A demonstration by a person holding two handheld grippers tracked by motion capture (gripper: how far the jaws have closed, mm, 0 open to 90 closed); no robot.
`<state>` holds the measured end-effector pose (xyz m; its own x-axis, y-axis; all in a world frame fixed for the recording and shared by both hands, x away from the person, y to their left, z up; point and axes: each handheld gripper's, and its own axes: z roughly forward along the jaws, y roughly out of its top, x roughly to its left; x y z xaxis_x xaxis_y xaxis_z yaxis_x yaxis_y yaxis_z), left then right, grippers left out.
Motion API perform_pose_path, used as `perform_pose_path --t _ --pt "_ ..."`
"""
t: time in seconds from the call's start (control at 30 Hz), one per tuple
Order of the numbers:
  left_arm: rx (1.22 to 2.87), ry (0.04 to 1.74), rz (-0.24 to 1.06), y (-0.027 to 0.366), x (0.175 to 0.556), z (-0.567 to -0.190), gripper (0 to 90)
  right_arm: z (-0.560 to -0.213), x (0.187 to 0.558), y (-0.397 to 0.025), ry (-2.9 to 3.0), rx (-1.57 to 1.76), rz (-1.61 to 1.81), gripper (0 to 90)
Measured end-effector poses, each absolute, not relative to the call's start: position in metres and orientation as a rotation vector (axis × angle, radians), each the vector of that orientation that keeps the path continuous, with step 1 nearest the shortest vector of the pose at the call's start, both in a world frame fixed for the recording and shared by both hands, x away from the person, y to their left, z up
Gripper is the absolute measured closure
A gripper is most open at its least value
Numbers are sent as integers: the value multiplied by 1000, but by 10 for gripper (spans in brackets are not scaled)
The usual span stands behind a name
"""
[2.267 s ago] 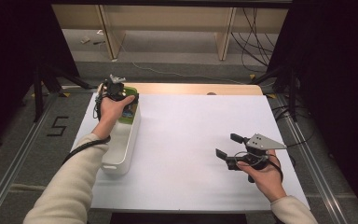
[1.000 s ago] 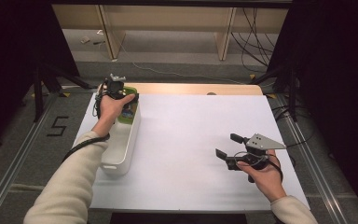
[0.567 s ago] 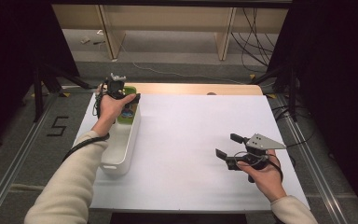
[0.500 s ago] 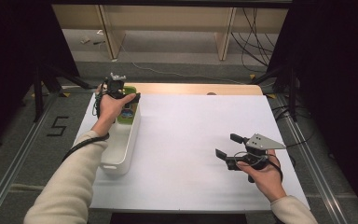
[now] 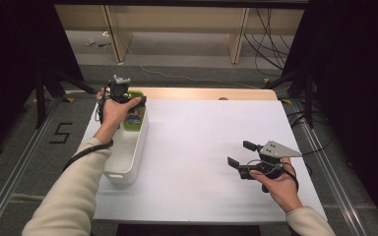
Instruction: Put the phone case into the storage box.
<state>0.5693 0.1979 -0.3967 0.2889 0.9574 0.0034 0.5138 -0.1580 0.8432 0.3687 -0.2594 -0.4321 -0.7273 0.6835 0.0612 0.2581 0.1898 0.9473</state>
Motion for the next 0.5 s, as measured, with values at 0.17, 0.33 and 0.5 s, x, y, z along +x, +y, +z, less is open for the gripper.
perform_pose_path --t 0.17,0.33,0.5 --pt "1787 1322 745 199 566 -393 0 -433 369 -259 2098 884 1553 147" --pt "1780 1323 750 203 562 -392 0 -432 369 -259 2097 886 1551 147" --pt "1773 1326 754 206 555 -389 0 -432 369 -259 2095 886 1549 147"
